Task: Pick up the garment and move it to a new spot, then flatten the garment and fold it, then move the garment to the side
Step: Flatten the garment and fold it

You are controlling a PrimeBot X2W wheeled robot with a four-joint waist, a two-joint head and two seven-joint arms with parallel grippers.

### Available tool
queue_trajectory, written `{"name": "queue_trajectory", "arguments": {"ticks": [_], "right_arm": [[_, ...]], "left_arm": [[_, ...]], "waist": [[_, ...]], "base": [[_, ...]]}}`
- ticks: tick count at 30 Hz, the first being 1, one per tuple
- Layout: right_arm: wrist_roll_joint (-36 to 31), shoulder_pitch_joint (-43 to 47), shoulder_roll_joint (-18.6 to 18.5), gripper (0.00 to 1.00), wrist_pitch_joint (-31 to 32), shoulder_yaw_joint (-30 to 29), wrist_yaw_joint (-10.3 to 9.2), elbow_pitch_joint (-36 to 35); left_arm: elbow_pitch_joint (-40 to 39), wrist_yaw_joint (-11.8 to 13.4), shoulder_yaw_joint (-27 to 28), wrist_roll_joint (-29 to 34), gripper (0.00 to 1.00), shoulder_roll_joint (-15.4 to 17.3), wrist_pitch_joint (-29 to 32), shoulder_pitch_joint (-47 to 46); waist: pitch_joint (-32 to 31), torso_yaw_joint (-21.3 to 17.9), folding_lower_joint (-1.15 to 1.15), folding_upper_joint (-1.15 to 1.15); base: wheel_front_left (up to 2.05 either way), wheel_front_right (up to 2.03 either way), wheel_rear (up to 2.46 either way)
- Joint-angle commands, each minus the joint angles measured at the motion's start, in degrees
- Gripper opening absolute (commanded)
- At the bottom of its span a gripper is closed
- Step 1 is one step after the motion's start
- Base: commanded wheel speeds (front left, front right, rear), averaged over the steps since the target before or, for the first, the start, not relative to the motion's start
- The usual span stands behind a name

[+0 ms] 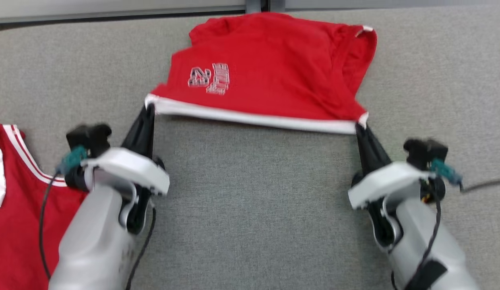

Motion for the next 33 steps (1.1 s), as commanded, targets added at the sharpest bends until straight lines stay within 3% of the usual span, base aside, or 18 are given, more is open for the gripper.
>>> {"name": "queue_trajectory", "arguments": {"ticks": [1, 8, 14, 20, 27, 33], "right_arm": [[-0.5, 2.1, -0.4, 0.0, -0.3, -0.5, -0.08, -1.3], [-2.5, 20.2, -0.7, 0.0, -0.3, -2.7, -0.12, -12.5], [-4.1, 33.0, -1.4, 0.0, 0.3, -4.8, -0.19, -20.3], [-5.3, 44.7, -1.2, 0.0, 4.9, -8.7, -0.31, -31.5], [-5.8, 50.7, -0.6, 0.0, 10.4, -10.5, -0.33, -41.1], [-4.5, 48.4, -0.5, 0.0, 12.6, -10.1, -0.33, -43.8]], "left_arm": [[-1.2, 0.0, 0.6, 0.6, 0.0, 0.8, -0.1, 1.9], [-13.8, 0.3, 4.6, 4.0, 0.0, 1.9, -0.1, 19.6], [-24.4, 3.4, 6.3, 4.8, 0.0, 2.3, -0.1, 33.5], [-37.7, 7.1, 6.3, 4.7, 0.0, 3.4, 4.3, 44.5], [-47.5, 10.0, 6.8, 4.4, 0.0, 4.2, 8.4, 48.0], [-47.4, 7.9, 6.0, 3.7, 0.0, 5.3, 10.6, 43.3]], "waist": [[-1.6, -0.3, 0.0, 0.0], [-8.3, -0.6, 0.0, 0.0], [-14.1, -0.5, 0.0, 0.0], [-17.8, -0.5, 0.0, 0.0], [-18.4, -1.2, 0.0, 0.0], [-15.9, -1.4, 0.0, 0.0]], "base": [[0.0, 0.0, 0.0], [0.0, 0.0, 0.0], [0.0, 0.0, 0.0], [0.0, 0.0, 0.0], [0.0, 0.0, 0.0], [0.0, 0.0, 0.0]]}}
